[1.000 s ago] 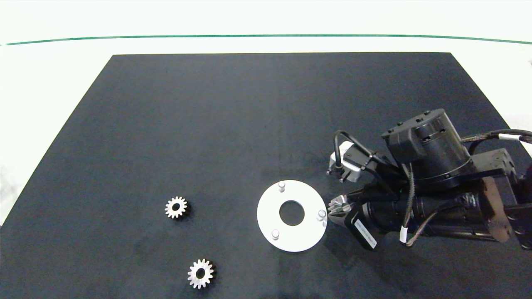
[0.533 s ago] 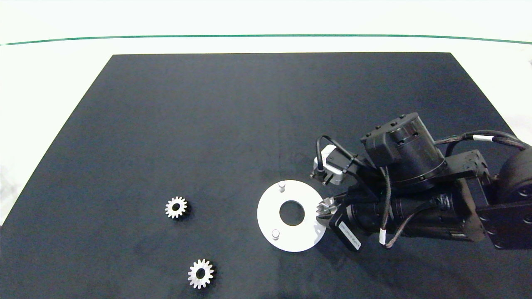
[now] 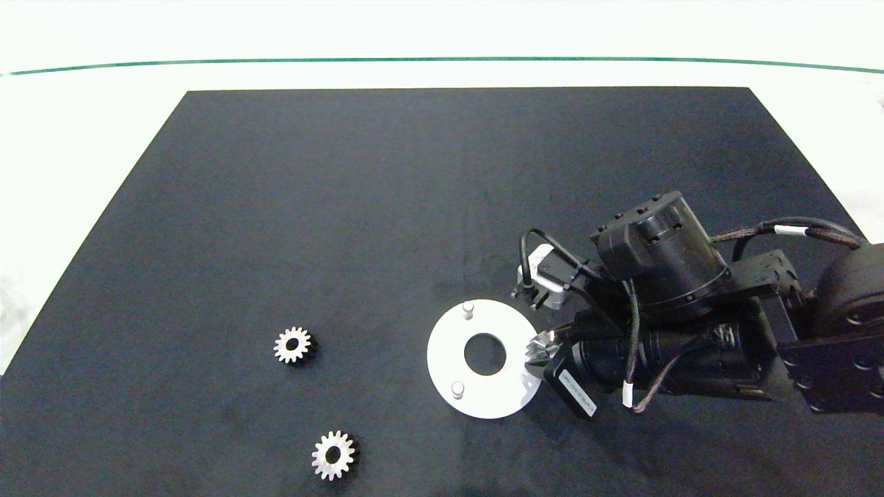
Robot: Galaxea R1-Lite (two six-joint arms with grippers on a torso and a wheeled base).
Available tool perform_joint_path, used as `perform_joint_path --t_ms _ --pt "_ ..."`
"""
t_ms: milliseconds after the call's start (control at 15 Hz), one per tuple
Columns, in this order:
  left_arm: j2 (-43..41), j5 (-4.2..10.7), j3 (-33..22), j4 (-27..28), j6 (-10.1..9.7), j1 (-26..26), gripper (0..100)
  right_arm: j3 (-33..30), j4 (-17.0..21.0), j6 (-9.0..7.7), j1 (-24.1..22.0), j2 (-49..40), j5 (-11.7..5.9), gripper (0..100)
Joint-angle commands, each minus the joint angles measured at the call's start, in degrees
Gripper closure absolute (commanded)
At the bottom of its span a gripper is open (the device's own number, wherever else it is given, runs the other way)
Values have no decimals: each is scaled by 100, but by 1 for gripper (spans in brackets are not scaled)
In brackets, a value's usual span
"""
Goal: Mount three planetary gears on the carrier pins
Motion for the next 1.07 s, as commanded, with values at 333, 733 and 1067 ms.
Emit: perform_joint_path --t_ms 333,733,1067 --pt "-28 -3 4 25 4 -91 0 -102 13 34 77 188 -64 75" --pt "-28 -3 13 25 -22 -91 0 29 31 34 104 179 -90 75" --pt "-28 -3 4 25 -22 -91 0 135 40 8 104 135 -134 75"
